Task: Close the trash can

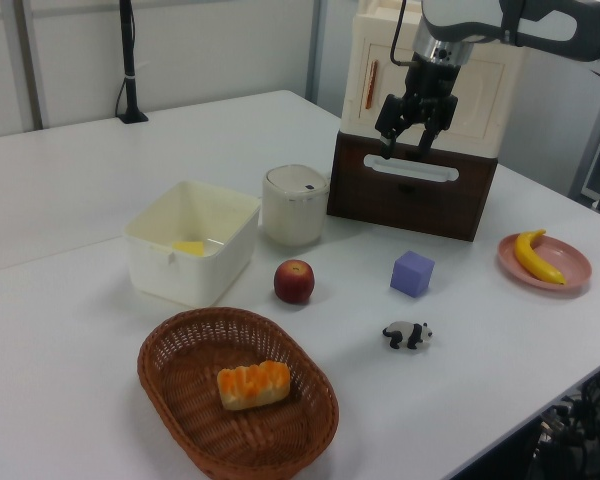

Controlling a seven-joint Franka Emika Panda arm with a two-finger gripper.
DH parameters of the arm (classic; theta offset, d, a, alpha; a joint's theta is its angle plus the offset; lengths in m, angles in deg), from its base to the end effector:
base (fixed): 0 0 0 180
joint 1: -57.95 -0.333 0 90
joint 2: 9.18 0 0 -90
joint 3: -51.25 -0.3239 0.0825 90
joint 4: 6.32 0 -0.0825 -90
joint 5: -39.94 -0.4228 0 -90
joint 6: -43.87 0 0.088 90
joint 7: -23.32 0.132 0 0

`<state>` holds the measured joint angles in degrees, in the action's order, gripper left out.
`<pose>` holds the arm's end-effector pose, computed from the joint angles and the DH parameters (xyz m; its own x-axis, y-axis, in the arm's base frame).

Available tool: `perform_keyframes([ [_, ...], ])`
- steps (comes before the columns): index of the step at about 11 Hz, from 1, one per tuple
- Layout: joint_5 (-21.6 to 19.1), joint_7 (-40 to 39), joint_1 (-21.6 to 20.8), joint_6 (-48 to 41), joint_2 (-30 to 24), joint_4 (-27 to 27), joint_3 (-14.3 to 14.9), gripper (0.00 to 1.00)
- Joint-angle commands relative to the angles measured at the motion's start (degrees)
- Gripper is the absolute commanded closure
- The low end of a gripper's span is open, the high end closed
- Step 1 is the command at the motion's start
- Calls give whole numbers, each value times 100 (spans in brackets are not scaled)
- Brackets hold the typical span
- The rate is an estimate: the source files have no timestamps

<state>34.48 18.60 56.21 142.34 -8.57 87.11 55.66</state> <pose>0.6113 -0.0171 0.5842 0.9962 0.0216 0.0841 0.0290 -0.9957 -0.0875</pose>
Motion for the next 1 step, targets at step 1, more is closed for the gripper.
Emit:
perform_keyframes([
  [1, -96, 103, -125, -153, -96, 45, 122, 0],
])
